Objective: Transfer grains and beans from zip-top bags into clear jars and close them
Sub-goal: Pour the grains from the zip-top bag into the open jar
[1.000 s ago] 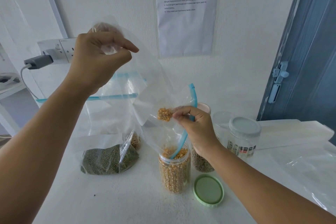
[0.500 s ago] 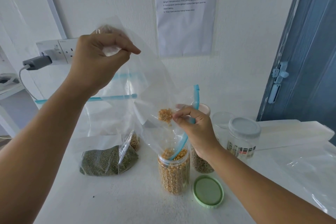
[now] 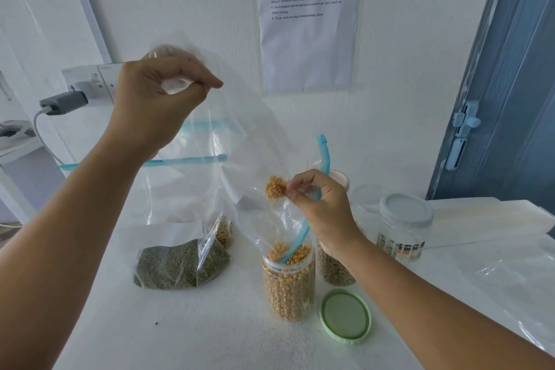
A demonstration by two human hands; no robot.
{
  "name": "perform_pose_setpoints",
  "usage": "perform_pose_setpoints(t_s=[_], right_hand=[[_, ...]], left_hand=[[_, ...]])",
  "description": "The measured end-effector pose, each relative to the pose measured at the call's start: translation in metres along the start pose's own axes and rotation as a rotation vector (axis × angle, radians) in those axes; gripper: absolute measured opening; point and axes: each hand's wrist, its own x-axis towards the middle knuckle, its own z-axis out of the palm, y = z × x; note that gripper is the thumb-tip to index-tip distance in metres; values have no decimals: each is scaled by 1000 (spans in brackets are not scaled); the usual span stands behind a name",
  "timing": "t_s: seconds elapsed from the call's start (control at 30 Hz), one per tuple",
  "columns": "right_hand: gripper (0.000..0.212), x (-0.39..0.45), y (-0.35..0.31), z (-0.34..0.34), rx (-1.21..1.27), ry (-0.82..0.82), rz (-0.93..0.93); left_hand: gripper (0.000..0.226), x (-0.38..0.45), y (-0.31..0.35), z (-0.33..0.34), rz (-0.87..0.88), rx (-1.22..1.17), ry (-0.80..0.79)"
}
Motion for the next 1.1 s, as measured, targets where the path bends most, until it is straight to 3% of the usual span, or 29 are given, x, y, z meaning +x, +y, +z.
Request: perform_pose_setpoints(t_s=[0.47,1.1], right_hand=[[24,-1,1,3,34,-31,-24],[26,1,0,3,37,-39,-33]], left_hand=[[27,2,-2,2,3,-5,-10],[31,2,2,4,14,24,9]])
